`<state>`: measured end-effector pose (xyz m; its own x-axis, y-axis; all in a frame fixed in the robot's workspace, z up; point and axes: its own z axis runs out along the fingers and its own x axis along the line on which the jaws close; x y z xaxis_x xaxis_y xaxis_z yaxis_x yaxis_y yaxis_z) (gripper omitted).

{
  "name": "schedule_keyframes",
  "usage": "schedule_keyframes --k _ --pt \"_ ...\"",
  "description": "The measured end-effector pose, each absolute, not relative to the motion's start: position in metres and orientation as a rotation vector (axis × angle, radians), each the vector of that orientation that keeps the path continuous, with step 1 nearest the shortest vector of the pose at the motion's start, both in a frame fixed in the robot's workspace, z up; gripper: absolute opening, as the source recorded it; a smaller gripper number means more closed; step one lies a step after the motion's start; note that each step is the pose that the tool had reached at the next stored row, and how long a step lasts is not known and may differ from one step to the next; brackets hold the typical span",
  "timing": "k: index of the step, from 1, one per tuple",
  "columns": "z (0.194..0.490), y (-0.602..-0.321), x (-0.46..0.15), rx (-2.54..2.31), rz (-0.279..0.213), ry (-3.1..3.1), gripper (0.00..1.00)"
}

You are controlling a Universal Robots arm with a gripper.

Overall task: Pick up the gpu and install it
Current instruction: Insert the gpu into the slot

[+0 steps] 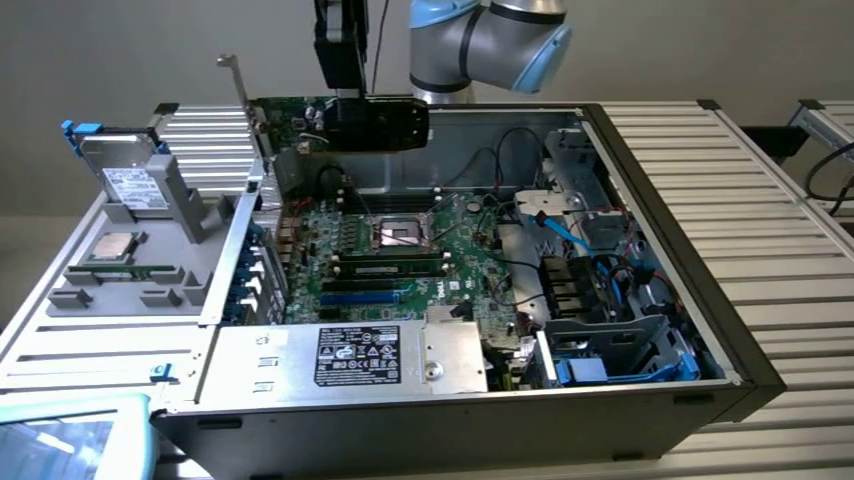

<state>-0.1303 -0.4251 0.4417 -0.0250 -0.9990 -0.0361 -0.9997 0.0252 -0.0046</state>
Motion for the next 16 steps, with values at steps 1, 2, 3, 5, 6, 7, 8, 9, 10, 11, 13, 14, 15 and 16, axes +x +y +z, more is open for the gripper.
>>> schedule_keyframes --k 1,2,3,5,6,7,8,9,10,11,13,14,15,16 --pt "0.442 -0.425 -0.13 -2.173 0.034 2.228 0.27" --pt "0.441 -0.426 -0.13 -2.173 0.034 2.228 0.27" --pt "0.44 -0.426 -0.13 -2.173 0.034 2.228 0.27" --pt "0.437 -0.427 -0.13 -2.173 0.035 2.228 0.27" --pt "0.435 -0.427 -0.13 -2.172 0.036 2.227 0.27" --pt "0.433 -0.428 -0.13 -2.172 0.036 2.227 0.27" --pt "0.432 -0.43 -0.13 -2.172 0.037 2.227 0.27" --pt "0.43 -0.433 -0.13 -2.171 0.038 2.226 0.27" --pt "0.428 -0.436 -0.13 -2.171 0.039 2.226 0.27" --pt "0.426 -0.438 -0.13 -2.17 0.041 2.225 0.27" --pt "0.422 -0.443 -0.13 -2.169 0.044 2.224 0.27" --pt "0.42 -0.445 -0.13 -2.168 0.045 2.223 0.27" --pt "0.419 -0.447 -0.13 -2.168 0.046 2.223 0.27" --pt "0.417 -0.448 -0.13 -2.168 0.046 2.223 0.27"
